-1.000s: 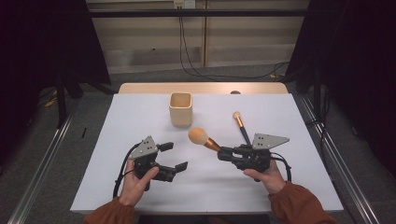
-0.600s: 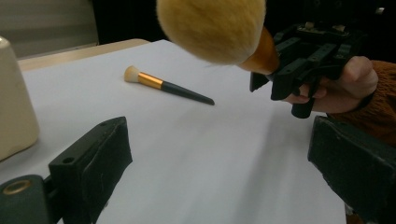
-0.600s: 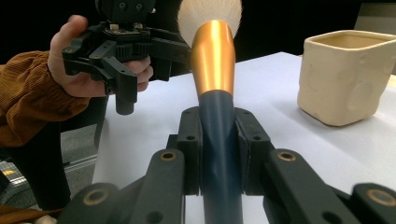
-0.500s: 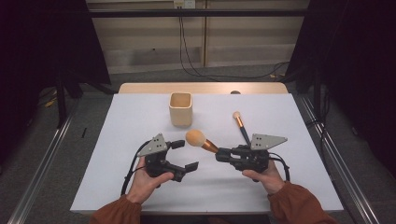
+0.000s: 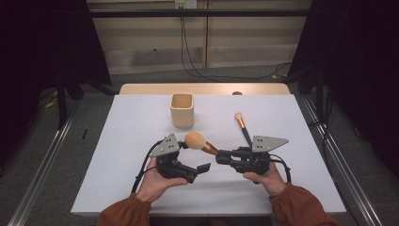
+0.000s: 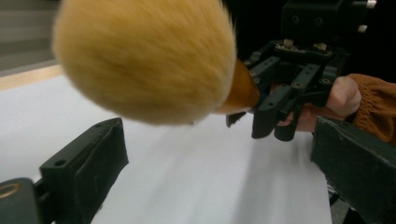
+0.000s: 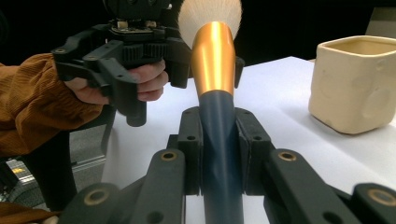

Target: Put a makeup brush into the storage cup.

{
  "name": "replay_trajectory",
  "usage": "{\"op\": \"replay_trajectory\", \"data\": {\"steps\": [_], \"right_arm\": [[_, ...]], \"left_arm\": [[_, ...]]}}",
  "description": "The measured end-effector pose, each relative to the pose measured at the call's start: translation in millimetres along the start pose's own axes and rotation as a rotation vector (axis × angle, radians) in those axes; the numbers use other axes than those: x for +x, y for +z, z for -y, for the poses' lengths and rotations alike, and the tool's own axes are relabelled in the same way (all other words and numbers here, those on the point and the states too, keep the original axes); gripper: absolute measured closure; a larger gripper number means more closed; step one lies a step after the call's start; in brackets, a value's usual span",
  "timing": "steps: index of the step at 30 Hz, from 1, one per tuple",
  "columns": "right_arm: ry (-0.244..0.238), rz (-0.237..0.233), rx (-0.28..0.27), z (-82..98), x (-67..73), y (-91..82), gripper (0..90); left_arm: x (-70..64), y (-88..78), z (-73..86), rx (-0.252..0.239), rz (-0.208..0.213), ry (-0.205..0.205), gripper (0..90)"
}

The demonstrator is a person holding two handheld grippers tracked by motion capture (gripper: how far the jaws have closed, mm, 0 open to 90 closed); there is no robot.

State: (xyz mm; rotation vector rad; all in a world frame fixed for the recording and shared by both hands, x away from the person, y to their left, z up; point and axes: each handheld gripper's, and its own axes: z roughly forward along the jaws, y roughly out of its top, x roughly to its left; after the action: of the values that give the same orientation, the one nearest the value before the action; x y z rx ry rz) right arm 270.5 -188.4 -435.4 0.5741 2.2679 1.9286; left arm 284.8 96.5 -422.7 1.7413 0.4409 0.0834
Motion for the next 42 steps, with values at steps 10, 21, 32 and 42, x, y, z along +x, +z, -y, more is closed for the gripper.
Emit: {"op": "replay_trajectory", "data": {"steps": [10, 21, 32, 42], "right_arm": [[-0.010, -0.014, -0.003, -0.3, 2.0, 3.2, 75.2], [-0.009, -0.021, -0.014, 0.4, 2.4, 3.6, 75.1], [-0.013, -0.040, -0.039, 0.3, 3.7, 4.2, 75.0], [-0.016, -0.040, -0.025, 2.1, 2.9, 5.8, 73.7]], "left_arm": [[1.5, 6.7, -2.4, -0.040, 0.026, -0.012, 19.0], [2.4, 5.8, -4.3, -0.070, 0.073, -0.045, 38.5], [3.9, 3.9, -5.4, -0.118, 0.134, -0.094, 58.4], [4.1, 3.7, -6.1, -0.116, 0.154, -0.115, 63.5]]}}
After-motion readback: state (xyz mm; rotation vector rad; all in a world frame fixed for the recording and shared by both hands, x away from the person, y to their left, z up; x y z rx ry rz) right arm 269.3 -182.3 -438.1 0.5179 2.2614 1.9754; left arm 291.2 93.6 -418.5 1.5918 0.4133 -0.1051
